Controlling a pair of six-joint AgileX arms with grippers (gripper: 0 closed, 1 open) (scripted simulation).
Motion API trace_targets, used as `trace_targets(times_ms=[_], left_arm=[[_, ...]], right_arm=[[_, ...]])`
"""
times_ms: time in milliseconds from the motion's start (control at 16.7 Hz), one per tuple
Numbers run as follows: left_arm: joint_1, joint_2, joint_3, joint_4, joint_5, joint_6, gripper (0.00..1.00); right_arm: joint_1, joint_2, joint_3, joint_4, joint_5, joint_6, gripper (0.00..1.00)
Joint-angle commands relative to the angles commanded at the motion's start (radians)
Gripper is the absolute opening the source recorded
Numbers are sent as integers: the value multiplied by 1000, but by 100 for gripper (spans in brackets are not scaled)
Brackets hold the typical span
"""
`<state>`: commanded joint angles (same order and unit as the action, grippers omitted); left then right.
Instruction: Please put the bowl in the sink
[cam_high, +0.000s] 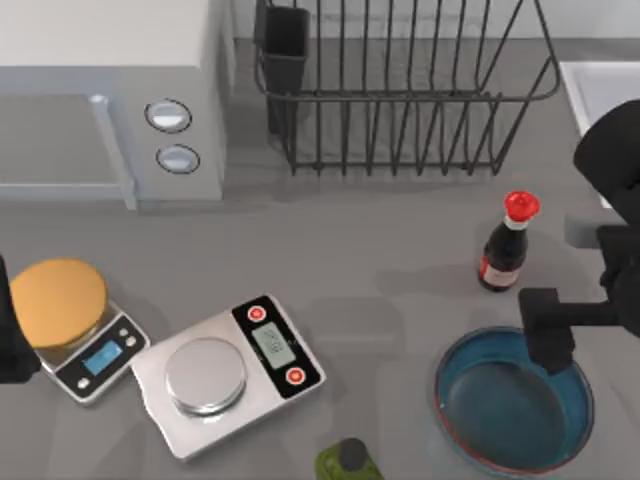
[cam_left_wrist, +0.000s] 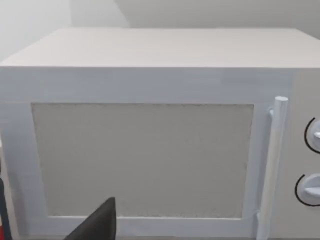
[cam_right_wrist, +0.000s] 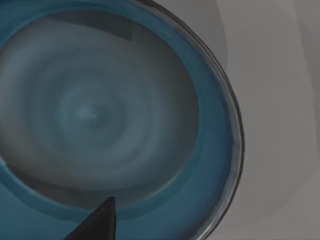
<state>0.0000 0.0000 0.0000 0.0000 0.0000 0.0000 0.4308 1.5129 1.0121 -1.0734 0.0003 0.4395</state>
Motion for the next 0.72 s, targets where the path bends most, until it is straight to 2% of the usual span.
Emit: trace_targets(times_ms=[360,660,720], left_arm=[[0,0,0,0,0,0,100],[0,0,0,0,0,0,100],[0,0,0,0,0,0,100]], right_arm=[[5,95,-180,283,0,7,100],[6,105,-200,309,0,8,100],[6,105,-200,309,0,8,92]])
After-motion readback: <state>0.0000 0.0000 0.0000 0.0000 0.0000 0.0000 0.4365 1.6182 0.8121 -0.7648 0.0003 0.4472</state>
